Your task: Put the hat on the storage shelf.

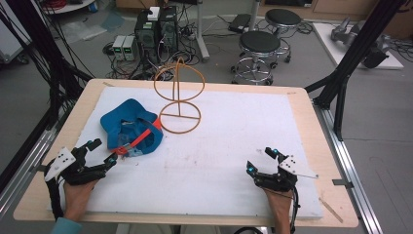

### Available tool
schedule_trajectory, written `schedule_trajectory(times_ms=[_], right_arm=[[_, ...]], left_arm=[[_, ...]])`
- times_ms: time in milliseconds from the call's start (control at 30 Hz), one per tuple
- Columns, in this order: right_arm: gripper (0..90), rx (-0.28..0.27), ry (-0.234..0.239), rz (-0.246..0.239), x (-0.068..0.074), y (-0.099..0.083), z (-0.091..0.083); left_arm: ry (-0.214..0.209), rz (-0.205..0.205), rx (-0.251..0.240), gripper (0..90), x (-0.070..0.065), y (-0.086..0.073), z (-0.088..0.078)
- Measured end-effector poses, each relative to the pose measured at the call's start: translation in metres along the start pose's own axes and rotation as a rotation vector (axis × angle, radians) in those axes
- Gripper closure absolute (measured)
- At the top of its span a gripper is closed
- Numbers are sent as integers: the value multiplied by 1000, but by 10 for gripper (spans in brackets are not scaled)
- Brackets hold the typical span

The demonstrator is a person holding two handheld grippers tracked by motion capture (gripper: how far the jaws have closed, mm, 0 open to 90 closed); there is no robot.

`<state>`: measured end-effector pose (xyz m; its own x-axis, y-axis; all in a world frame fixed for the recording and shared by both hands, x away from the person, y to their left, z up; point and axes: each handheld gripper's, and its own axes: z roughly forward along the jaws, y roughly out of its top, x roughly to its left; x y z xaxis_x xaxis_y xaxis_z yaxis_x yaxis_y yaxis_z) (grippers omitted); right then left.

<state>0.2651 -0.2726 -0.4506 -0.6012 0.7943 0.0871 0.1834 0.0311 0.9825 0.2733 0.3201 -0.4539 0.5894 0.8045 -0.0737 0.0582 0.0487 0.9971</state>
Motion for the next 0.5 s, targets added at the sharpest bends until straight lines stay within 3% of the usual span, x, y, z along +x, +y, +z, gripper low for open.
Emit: schedule_trajectory(times_ms=[500], right_arm=[[99, -5, -1, 9, -1, 0, 0]], left_arm=[[-12, 8, 6, 153, 0, 0, 0]])
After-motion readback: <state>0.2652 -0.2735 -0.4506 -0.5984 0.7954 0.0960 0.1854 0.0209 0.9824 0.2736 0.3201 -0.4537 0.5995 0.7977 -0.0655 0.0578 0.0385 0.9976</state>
